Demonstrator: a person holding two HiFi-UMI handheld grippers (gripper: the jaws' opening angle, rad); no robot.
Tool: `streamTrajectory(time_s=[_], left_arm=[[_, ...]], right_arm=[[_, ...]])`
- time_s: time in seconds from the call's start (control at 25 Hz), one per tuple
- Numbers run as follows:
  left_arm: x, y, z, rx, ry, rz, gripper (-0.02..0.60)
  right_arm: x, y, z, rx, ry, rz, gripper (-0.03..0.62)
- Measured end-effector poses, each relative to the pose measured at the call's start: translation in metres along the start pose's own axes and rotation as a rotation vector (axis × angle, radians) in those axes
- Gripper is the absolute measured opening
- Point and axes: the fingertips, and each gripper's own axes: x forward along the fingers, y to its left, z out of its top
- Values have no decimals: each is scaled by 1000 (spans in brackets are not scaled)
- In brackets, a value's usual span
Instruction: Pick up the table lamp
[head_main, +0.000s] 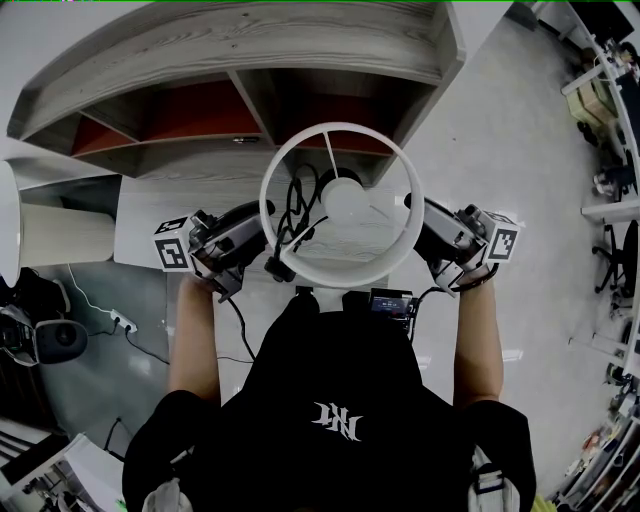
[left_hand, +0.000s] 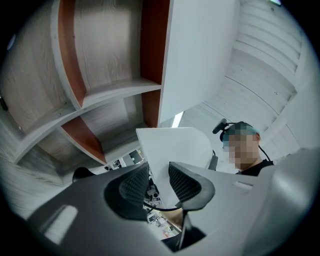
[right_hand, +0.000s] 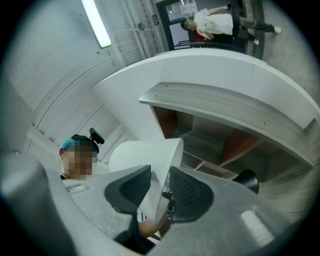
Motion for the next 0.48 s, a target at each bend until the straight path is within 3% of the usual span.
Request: streamTrajectory(time_s=[0.48], left_arm=[[0, 0, 0, -3, -8, 3, 124]], right_arm=[[-1, -3, -2, 9, -5, -5, 120]])
